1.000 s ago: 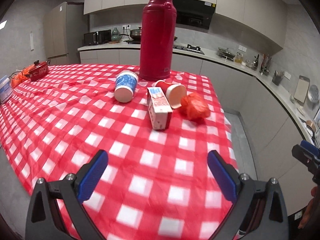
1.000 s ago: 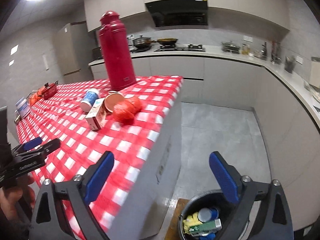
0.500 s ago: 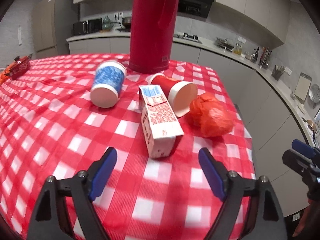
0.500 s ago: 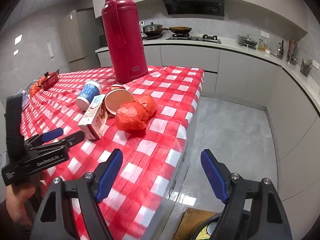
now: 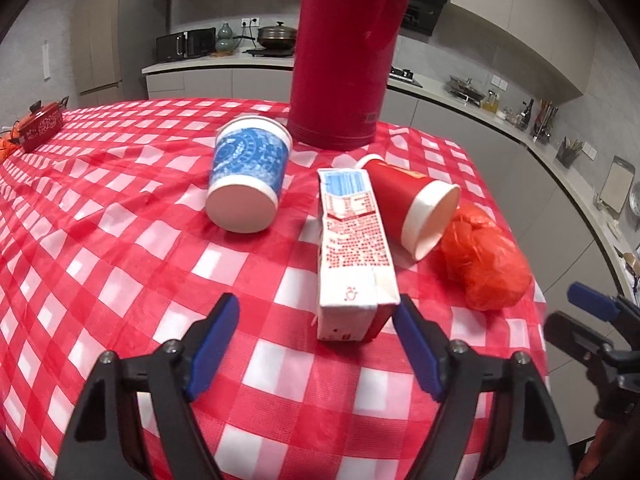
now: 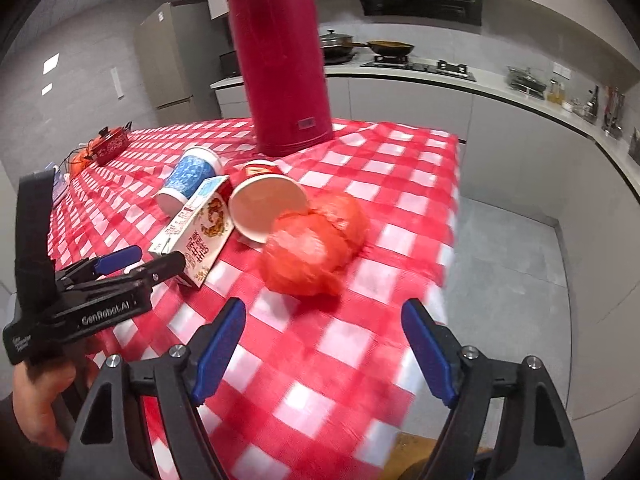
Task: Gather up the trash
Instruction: 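Grasp the white printed carton with the left tool while the right tool grasps the red bag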
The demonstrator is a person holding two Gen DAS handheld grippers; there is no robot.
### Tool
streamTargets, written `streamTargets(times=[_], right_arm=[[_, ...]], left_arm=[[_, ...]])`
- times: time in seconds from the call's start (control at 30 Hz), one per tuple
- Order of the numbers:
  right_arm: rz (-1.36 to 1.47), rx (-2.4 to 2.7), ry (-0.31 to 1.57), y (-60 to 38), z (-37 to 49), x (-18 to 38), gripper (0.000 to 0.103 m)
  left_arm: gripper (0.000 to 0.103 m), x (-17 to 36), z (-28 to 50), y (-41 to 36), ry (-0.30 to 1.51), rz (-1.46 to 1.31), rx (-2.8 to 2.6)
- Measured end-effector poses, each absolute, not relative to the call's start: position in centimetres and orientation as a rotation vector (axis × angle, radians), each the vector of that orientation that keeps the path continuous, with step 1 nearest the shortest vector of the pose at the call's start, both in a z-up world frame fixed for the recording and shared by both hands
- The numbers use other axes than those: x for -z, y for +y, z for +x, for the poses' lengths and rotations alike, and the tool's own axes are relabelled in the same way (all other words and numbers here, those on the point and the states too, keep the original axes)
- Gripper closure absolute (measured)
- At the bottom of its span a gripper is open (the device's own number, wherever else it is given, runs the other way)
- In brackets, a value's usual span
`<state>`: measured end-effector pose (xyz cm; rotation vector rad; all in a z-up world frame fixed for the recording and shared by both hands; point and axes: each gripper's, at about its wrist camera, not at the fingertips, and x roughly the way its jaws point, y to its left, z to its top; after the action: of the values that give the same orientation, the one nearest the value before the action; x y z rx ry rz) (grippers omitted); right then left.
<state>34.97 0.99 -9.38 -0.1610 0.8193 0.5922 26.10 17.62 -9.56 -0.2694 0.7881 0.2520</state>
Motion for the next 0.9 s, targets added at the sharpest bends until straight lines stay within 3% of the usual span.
streamTargets(times=[0.07, 0.4, 0.47, 0.6, 0.67, 0.7, 0.73, 0.77, 0.9], right_arm=[[-0.168, -0.602, 0.825, 2.0, 35.5, 9.8, 0.026], [-0.17, -0.616, 0.85, 4.5, 38.1, 11.2, 0.03], [-0.171, -0.613, 0.859, 4.9, 38.6, 11.4, 0.041], [-0.16, -0.614, 0.881, 5.3, 39.6, 12.0, 0.045], [-0.159, -0.61, 0.892, 5.5, 39.8, 12.2, 0.055], [-0.159, -0.609, 0.895, 5.5, 39.9, 12.3, 0.059], [-0.16, -0.605, 0.896, 5.5, 39.9, 12.3, 0.066], [-0.157, -0.6, 0.897, 5.5, 39.8, 12.3, 0.071], [-0.146, -0.59, 0.885, 5.0, 39.3, 11.7, 0.079]], left_arm=[[0.023, 9.6, 26.0, 18.1, 0.785, -0.273, -0.261], [0.024, 9.7, 27.5, 19.0, 0.781, -0.271, -0.224], [0.029, 9.8, 27.7, 19.2, 0.784, -0.279, -0.217], [0.038, 10.2, 28.5, 19.2, 0.801, -0.28, -0.199], [0.042, 10.3, 28.8, 19.0, 0.809, -0.278, -0.19], [0.047, 10.4, 28.9, 18.9, 0.812, -0.277, -0.187], [0.06, 10.4, 28.9, 18.8, 0.817, -0.275, -0.183], [0.064, 10.5, 29.0, 18.6, 0.826, -0.269, -0.178], [0.066, 10.2, 28.5, 18.1, 0.814, -0.247, -0.17]])
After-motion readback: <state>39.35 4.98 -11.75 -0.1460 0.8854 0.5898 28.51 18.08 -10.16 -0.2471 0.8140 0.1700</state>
